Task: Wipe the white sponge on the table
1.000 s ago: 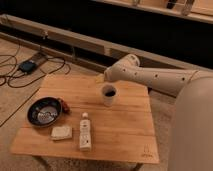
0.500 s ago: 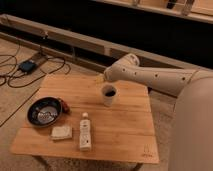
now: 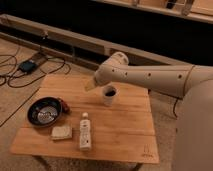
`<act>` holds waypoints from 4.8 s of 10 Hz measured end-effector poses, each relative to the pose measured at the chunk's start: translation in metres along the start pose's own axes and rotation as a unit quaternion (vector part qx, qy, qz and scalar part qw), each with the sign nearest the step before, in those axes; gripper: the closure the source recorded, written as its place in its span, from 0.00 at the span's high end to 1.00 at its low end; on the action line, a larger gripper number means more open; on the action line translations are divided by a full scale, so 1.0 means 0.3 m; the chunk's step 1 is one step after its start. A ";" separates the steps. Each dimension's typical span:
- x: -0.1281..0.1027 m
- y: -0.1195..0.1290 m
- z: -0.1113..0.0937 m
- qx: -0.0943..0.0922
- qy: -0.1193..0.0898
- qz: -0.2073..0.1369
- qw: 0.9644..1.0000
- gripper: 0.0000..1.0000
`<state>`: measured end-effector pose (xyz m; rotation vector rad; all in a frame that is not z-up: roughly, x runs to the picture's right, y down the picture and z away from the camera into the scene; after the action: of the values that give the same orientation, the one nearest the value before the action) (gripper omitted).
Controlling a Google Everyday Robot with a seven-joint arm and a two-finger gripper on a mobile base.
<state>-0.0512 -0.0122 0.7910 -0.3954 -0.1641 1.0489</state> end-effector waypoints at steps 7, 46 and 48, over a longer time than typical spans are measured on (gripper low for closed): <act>0.205 0.357 -0.010 -0.049 0.075 -0.118 0.989 0.80; 0.436 0.852 0.386 -0.161 0.153 -0.369 0.902 0.80; 0.431 0.846 0.402 -0.157 0.152 -0.369 0.903 0.80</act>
<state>-0.2310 0.2394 0.7949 -0.7142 -0.1827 0.1981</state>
